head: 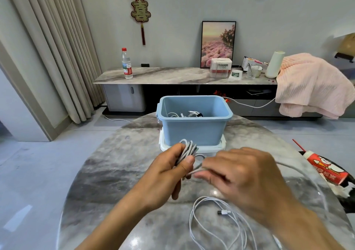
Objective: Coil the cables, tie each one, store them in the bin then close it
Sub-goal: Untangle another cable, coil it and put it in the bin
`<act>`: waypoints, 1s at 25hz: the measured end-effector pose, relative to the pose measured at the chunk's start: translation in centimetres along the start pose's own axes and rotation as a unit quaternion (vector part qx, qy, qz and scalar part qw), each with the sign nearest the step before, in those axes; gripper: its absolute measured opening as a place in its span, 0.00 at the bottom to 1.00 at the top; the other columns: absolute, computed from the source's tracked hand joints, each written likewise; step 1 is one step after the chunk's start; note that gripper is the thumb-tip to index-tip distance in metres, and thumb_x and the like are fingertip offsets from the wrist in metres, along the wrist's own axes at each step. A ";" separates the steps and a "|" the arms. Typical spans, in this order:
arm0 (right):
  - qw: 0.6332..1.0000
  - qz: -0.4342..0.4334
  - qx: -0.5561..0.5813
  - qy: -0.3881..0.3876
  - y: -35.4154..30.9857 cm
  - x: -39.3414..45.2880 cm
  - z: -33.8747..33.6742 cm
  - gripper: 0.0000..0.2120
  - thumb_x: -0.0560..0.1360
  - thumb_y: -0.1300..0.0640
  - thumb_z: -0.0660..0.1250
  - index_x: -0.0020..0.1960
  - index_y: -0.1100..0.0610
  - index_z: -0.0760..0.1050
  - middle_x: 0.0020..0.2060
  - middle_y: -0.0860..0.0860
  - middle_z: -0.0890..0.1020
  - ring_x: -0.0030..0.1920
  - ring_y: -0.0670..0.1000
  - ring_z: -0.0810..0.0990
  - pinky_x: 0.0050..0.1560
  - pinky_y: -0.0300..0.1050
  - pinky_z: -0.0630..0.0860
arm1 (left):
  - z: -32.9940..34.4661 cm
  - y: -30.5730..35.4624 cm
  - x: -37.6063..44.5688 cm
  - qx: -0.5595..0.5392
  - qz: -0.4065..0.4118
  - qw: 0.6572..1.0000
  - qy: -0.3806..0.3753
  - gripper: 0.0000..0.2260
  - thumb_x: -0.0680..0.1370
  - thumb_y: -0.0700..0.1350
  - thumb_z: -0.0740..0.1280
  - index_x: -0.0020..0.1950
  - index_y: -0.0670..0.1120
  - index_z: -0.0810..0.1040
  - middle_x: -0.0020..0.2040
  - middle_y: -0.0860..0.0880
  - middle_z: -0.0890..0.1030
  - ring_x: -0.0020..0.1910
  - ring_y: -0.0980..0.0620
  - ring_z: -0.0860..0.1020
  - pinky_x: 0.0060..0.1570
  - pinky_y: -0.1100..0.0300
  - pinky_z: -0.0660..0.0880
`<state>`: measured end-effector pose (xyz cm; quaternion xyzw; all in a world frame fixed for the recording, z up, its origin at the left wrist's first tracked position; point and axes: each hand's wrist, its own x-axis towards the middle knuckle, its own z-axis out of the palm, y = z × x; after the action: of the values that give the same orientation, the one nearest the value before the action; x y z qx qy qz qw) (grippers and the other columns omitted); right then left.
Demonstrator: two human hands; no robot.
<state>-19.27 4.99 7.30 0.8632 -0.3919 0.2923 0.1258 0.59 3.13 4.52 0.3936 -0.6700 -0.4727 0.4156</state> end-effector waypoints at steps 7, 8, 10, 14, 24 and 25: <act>0.953 0.099 0.279 0.069 3.6 -0.4 1.7 0.17 0.77 0.39 0.65 0.40 0.51 0.81 0.29 0.42 0.77 0.29 0.44 0.74 0.30 0.40 0.70 | -0.1 1.5 -0.6 -0.234 -0.083 0.947 -0.204 0.11 0.77 0.48 0.67 0.46 0.41 0.71 0.34 0.47 0.66 0.21 0.56 0.60 0.21 0.68 0.58; 0.945 0.119 0.296 0.078 3.7 -0.6 2.2 0.19 0.78 0.38 0.63 0.41 0.51 0.81 0.28 0.43 0.76 0.28 0.43 0.72 0.30 0.40 0.68 | -0.1 1.5 -0.7 -0.282 -0.096 0.930 -0.215 0.10 0.77 0.48 0.68 0.46 0.42 0.72 0.34 0.48 0.66 0.20 0.57 0.60 0.22 0.69 0.58; 0.916 0.185 0.345 0.087 3.3 -0.7 3.1 0.20 0.79 0.36 0.59 0.43 0.51 0.78 0.26 0.45 0.72 0.27 0.42 0.68 0.30 0.39 0.64 | 0.1 1.5 -0.8 -0.417 -0.120 0.878 -0.202 0.09 0.78 0.48 0.69 0.46 0.44 0.73 0.35 0.49 0.68 0.20 0.57 0.62 0.22 0.69 0.60; 0.901 0.284 0.328 -0.012 -1.0 -2.0 6.8 0.08 0.82 0.48 0.58 0.47 0.48 0.72 0.29 0.45 0.73 0.29 0.43 0.70 0.33 0.45 0.67 | -0.3 1.9 0.0 -0.545 -0.123 0.830 0.013 0.07 0.80 0.48 0.63 0.44 0.47 0.71 0.34 0.52 0.68 0.20 0.59 0.61 0.20 0.68 0.53; 0.988 0.057 -0.065 -0.131 -5.7 -0.4 2.3 0.12 0.50 0.46 0.76 0.30 0.48 0.76 0.21 0.44 0.75 0.20 0.47 0.75 0.18 0.41 0.59 | 0.7 -0.3 -1.0 0.248 0.131 0.956 0.092 0.09 0.79 0.54 0.62 0.45 0.50 0.69 0.33 0.53 0.70 0.31 0.52 0.66 0.32 0.58 0.62; 0.993 0.041 -0.040 -0.103 -4.6 -0.4 1.7 0.08 0.58 0.45 0.73 0.32 0.48 0.77 0.24 0.43 0.77 0.22 0.47 0.76 0.18 0.41 0.64 | 0.9 -0.3 -0.7 0.202 0.115 0.970 0.077 0.10 0.79 0.54 0.62 0.46 0.47 0.70 0.33 0.52 0.70 0.31 0.52 0.67 0.32 0.57 0.64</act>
<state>-15.31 7.48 5.77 0.8663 -0.4490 0.1912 0.1069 0.08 4.00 3.96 0.4246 -0.7583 -0.2448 0.4297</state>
